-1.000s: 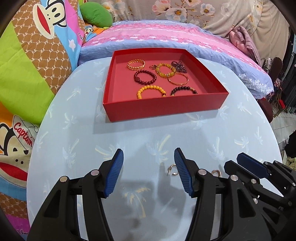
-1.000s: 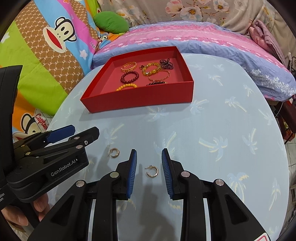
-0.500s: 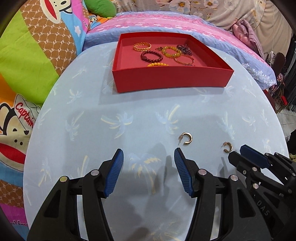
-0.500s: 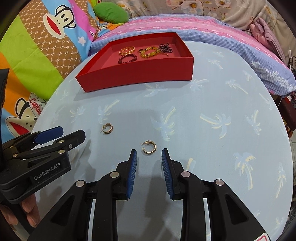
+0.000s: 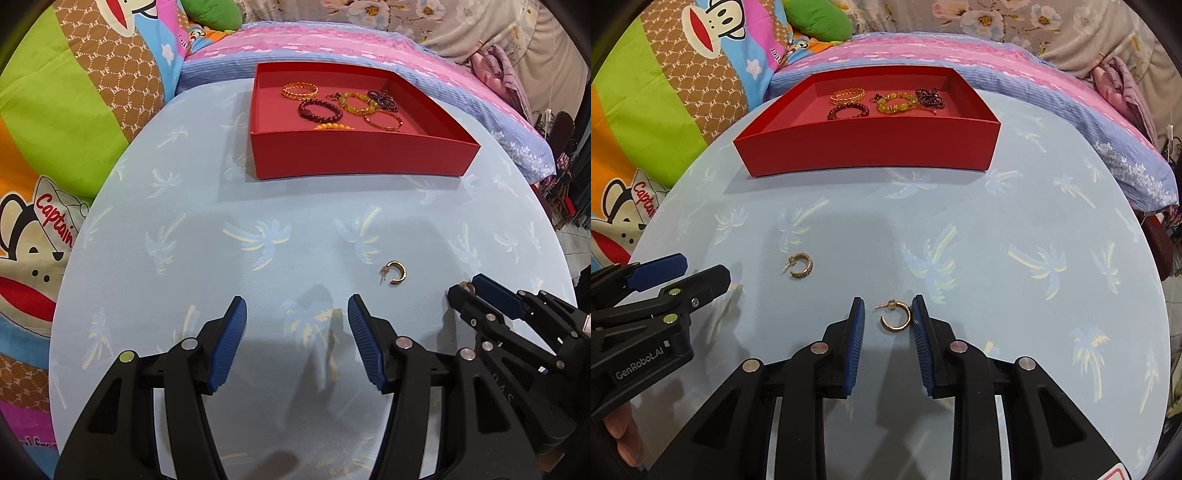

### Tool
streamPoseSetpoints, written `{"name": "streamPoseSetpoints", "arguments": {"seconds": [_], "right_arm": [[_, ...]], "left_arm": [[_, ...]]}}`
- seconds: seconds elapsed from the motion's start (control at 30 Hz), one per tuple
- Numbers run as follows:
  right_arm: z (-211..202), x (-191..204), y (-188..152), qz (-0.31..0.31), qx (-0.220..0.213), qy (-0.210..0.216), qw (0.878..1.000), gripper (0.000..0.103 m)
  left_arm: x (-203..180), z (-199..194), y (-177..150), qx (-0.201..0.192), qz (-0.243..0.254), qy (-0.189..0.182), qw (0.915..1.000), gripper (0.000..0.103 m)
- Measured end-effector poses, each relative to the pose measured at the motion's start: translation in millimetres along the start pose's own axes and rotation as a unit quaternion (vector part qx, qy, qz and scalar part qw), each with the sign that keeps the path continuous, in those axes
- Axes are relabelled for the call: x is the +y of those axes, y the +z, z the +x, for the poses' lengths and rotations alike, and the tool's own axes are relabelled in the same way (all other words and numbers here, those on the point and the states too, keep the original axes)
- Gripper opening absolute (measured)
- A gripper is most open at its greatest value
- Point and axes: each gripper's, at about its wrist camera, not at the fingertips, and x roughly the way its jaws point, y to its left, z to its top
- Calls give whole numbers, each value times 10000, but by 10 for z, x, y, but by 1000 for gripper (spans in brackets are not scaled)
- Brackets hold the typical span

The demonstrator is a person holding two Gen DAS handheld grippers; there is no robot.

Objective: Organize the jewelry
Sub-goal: 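Grasp one gold hoop earring with the right tool while the left tool grasps the other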

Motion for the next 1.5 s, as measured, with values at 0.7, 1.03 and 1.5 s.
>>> {"name": "streamPoseSetpoints", "arguments": {"seconds": [0.7, 1.03, 1.5], "right_arm": [[-165, -195, -222, 328, 23, 247, 9992, 19], [-198, -289, -251, 543, 58, 353, 9979, 19], [-235, -340, -229, 648, 39, 237, 9976, 19]], "left_arm": [[-215, 99, 31, -137, 59, -151, 9998, 54], [-379, 213, 77, -141, 211, -207, 9995, 53], [-642, 293, 139, -251, 619, -333, 9972, 28]]}}
